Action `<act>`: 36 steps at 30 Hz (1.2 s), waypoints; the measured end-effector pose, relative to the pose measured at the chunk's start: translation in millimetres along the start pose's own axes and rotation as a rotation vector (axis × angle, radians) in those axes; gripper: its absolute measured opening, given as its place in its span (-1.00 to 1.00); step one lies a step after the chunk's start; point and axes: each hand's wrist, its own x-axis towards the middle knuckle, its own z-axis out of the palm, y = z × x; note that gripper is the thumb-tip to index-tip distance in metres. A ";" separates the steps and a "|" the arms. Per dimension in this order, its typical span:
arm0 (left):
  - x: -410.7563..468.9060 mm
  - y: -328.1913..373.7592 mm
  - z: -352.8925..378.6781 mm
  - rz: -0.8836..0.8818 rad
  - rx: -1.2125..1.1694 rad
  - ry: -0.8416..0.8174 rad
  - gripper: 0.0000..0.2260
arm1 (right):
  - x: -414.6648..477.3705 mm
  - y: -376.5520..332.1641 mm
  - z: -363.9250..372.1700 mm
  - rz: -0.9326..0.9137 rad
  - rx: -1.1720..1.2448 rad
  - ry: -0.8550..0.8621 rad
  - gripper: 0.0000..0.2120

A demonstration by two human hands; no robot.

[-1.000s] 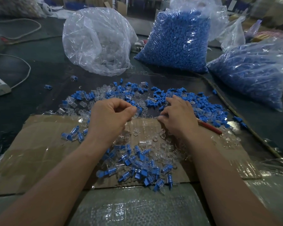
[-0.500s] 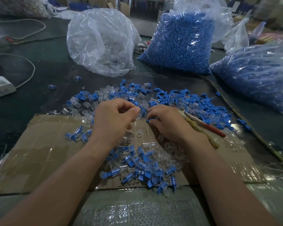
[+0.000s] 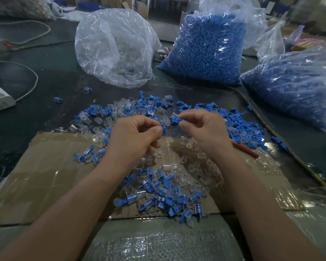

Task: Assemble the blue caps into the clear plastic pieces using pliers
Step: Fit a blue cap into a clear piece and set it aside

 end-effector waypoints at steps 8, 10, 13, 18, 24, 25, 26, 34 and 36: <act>3.0 4.6 -1.7 -0.264 -0.447 -0.229 -0.77 | -19.2 -22.9 10.0 -0.160 0.307 -0.075 -0.75; 2.9 3.6 -1.8 -0.278 -0.469 -0.220 -0.79 | -19.3 -22.9 9.1 -0.162 0.330 -0.088 -0.73; 3.4 2.6 -2.2 -0.302 -0.485 -0.234 -0.83 | -20.4 -22.6 8.4 -0.193 0.370 -0.126 -0.70; 5.0 4.1 -7.6 -0.363 -0.581 -0.235 -0.96 | -21.4 -22.4 7.6 -0.213 0.384 -0.214 -0.69; 4.5 4.6 -4.7 -0.259 -0.493 -0.153 -0.84 | -21.0 -23.2 5.0 -0.103 0.412 -0.098 -0.75; 4.2 4.2 -4.0 -0.244 -0.475 -0.137 -0.81 | -20.8 -22.2 4.5 -0.094 0.388 -0.051 -0.76; 4.1 3.9 -3.5 -0.233 -0.458 -0.127 -0.81 | -20.9 -21.1 4.7 -0.086 0.370 -0.020 -0.76; 2.6 2.0 -1.6 -0.102 -0.324 -0.036 -0.93 | -23.6 -20.6 9.8 -0.149 0.259 0.021 -0.74; 1.8 1.2 -0.9 -0.051 -0.253 0.003 -0.92 | -24.6 -20.5 10.5 -0.155 0.231 0.019 -0.72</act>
